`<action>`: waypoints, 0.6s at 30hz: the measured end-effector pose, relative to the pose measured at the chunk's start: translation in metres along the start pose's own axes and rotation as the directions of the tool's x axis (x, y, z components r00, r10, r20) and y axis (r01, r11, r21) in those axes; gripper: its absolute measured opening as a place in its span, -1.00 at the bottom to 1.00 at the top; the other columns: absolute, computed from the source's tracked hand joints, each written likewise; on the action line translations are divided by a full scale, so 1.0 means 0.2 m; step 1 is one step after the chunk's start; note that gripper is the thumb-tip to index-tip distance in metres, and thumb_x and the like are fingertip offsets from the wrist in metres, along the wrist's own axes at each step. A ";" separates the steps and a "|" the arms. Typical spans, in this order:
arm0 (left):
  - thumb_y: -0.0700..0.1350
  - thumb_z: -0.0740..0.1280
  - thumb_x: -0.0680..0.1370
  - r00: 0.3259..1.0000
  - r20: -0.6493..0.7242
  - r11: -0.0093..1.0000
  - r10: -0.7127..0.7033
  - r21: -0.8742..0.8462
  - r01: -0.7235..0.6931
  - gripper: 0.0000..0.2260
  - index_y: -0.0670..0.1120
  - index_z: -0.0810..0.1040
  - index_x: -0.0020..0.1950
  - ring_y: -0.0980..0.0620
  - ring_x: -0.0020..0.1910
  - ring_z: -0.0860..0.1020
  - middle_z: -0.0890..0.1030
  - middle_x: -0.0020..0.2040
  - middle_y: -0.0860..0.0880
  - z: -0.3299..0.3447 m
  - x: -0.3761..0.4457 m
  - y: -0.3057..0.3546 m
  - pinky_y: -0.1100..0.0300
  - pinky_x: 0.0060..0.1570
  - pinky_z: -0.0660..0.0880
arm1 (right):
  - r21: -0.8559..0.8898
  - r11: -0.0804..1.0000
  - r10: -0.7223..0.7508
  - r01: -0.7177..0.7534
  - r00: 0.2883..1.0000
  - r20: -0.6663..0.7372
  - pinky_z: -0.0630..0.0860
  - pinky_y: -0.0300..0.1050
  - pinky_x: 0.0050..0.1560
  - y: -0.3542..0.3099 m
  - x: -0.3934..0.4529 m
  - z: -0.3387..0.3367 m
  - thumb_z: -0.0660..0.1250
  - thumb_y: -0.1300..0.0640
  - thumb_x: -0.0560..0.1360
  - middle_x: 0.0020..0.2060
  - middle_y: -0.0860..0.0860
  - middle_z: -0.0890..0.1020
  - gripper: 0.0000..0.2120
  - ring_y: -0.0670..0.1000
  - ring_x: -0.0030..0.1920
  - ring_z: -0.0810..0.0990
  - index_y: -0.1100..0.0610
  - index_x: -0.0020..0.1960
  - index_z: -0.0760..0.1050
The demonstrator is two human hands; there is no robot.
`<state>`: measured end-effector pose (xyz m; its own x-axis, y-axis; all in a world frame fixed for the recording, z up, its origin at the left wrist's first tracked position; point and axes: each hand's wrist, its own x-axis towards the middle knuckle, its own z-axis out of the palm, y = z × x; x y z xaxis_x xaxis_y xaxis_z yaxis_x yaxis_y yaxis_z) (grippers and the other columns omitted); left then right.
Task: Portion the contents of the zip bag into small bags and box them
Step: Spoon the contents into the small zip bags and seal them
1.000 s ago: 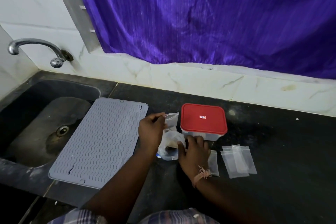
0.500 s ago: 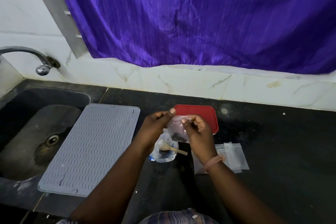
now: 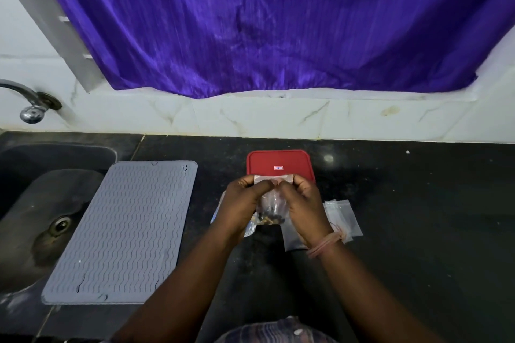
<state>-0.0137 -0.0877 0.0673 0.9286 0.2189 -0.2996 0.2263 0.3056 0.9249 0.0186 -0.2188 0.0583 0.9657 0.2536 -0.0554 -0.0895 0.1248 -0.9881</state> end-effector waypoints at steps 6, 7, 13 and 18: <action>-0.28 0.40 0.54 0.999 -0.044 0.996 0.011 0.090 -0.007 -0.85 -0.36 0.65 0.03 -0.20 -0.17 0.69 0.71 -0.09 -0.33 0.04 0.01 -0.07 0.08 -0.22 0.64 | -0.022 0.999 0.036 -0.037 0.999 -0.035 0.55 -0.13 -0.15 0.06 -0.05 -0.09 0.32 0.24 0.59 -0.20 0.13 0.68 -0.87 -0.01 -0.20 0.60 0.18 -0.01 0.65; -0.24 0.42 0.53 0.999 -0.033 0.995 -0.001 0.095 0.004 -0.84 -0.32 0.67 0.04 -0.26 -0.11 0.70 0.71 -0.06 -0.34 0.05 0.01 -0.09 -0.01 -0.15 0.66 | -0.009 0.998 0.056 -0.056 0.997 -0.060 0.54 -0.09 -0.14 0.08 -0.05 -0.11 0.35 0.23 0.58 -0.20 0.18 0.68 -0.90 0.02 -0.20 0.59 0.19 -0.03 0.66; -0.14 0.47 0.56 0.996 -0.033 0.996 -0.086 0.016 0.087 -0.86 -0.22 0.71 -0.04 -0.20 -0.20 0.59 0.63 -0.16 -0.40 0.09 0.02 -0.18 0.01 -0.20 0.59 | 0.049 0.987 0.161 -0.154 0.971 -0.180 0.55 0.08 -0.05 0.13 -0.04 -0.24 0.40 0.25 0.53 -0.19 0.34 0.65 -0.89 0.10 -0.22 0.58 0.29 -0.12 0.66; -0.14 0.46 0.57 0.994 -0.056 0.989 -0.089 0.116 0.095 -0.83 -0.26 0.70 -0.09 -0.15 -0.22 0.54 0.65 -0.22 -0.23 0.11 0.05 -0.23 0.01 -0.17 0.51 | 0.094 0.968 0.248 -0.232 0.940 -0.235 0.62 -0.01 0.00 0.14 -0.03 -0.33 0.40 0.39 0.47 -0.14 0.23 0.71 -0.92 0.07 -0.16 0.66 0.34 -0.06 0.66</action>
<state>-0.0083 -0.1196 0.0267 0.8869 0.2421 -0.3934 0.3461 0.2157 0.9130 0.0260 -0.2804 0.0221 0.9426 0.0438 -0.3310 -0.3337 0.1524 -0.9303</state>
